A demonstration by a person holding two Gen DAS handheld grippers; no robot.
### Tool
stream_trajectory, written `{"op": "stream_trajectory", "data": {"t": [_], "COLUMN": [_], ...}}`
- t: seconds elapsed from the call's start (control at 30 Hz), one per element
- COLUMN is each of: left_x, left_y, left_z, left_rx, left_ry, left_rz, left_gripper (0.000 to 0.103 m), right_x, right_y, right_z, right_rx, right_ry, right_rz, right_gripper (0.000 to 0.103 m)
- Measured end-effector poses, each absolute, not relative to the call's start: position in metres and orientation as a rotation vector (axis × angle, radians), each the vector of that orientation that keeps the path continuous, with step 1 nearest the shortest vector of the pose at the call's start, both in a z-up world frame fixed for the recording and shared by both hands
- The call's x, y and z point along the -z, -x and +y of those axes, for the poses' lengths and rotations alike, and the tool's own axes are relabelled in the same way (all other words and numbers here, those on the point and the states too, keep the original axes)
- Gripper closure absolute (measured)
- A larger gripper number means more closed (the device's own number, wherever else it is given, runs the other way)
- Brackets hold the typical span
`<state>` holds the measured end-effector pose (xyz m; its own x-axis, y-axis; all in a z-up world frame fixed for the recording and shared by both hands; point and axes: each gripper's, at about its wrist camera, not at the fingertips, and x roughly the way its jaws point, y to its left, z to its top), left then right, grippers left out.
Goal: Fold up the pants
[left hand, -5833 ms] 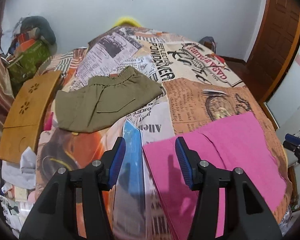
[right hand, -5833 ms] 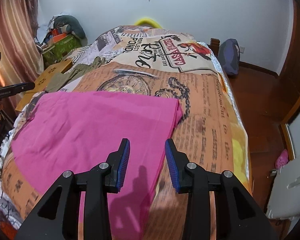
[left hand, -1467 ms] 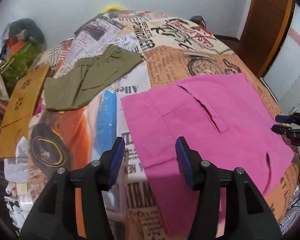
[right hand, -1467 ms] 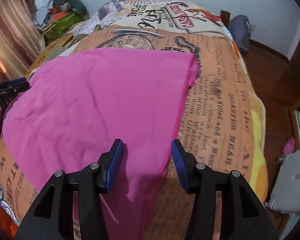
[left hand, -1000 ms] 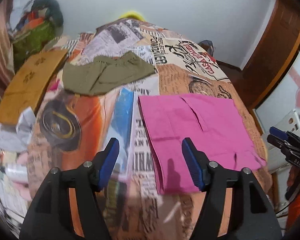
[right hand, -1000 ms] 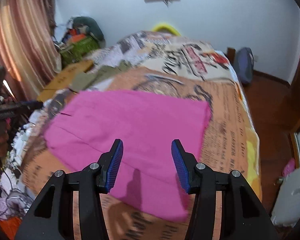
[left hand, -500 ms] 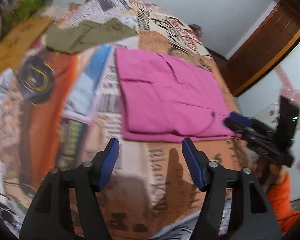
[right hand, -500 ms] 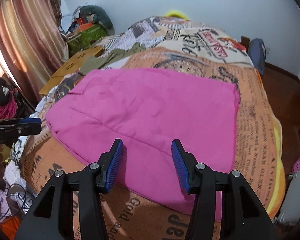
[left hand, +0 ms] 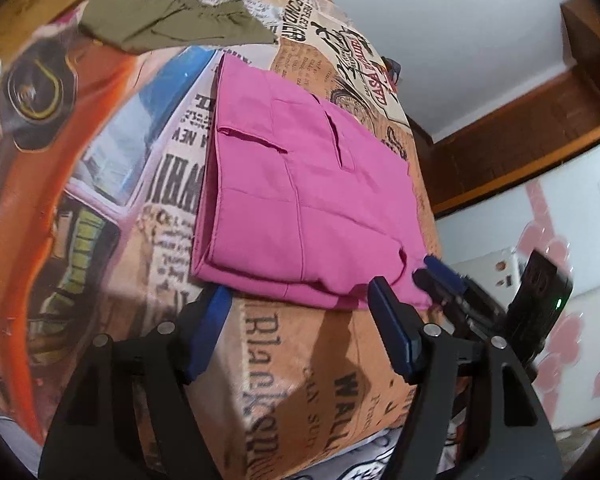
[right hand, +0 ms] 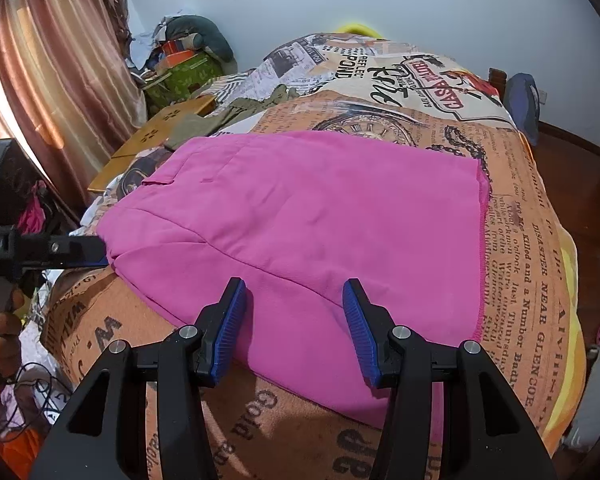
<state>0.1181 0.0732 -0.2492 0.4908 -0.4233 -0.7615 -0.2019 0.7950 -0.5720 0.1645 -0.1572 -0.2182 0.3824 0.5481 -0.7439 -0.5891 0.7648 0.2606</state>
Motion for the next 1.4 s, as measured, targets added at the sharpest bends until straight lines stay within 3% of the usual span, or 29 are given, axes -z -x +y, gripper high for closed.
{"op": "stream_trajectory", "data": {"t": [0.2,0.27,0.33,0.43,0.63,0.83,1.2,1.4], "left_x": [0.250,0.248,0.247,0.247,0.225,0.203,0.171,0.164], "left_y": [-0.133,-0.139,-0.145,-0.153,-0.153,-0.137,-0.082,-0.081], "left_z": [0.073,0.071,0.068,0.065,0.043,0.045,0.064,0.060], "left_rx": [0.118,0.087,0.049,0.027,-0.046,-0.082,-0.189,-0.172], "left_ry": [0.668,0.628,0.574,0.520,0.280,0.145,-0.001,-0.044], "left_rz": [1.058,1.056,1.057,1.056,0.968,0.893,0.739,0.716], "left_gripper": [0.034,0.041,0.057,0.071,0.081,0.084,0.084,0.085], "right_x": [0.220,0.220,0.220,0.220,0.208,0.191,0.210,0.206], "right_y": [-0.166,-0.167,-0.167,-0.168,-0.172,-0.175,-0.160,-0.158], "right_z": [-0.159,-0.159,-0.159,-0.158,-0.152,-0.128,-0.038,-0.047], "right_rx": [-0.738,-0.742,-0.742,-0.738,-0.730,-0.766,-0.951,-0.948], "right_ry": [0.030,0.026,0.026,0.030,0.064,0.056,0.251,0.211], "right_rz": [0.929,0.930,0.931,0.935,0.930,0.880,0.957,0.968], "right_gripper": [0.057,0.057,0.056,0.056,0.056,0.056,0.056,0.056]}}
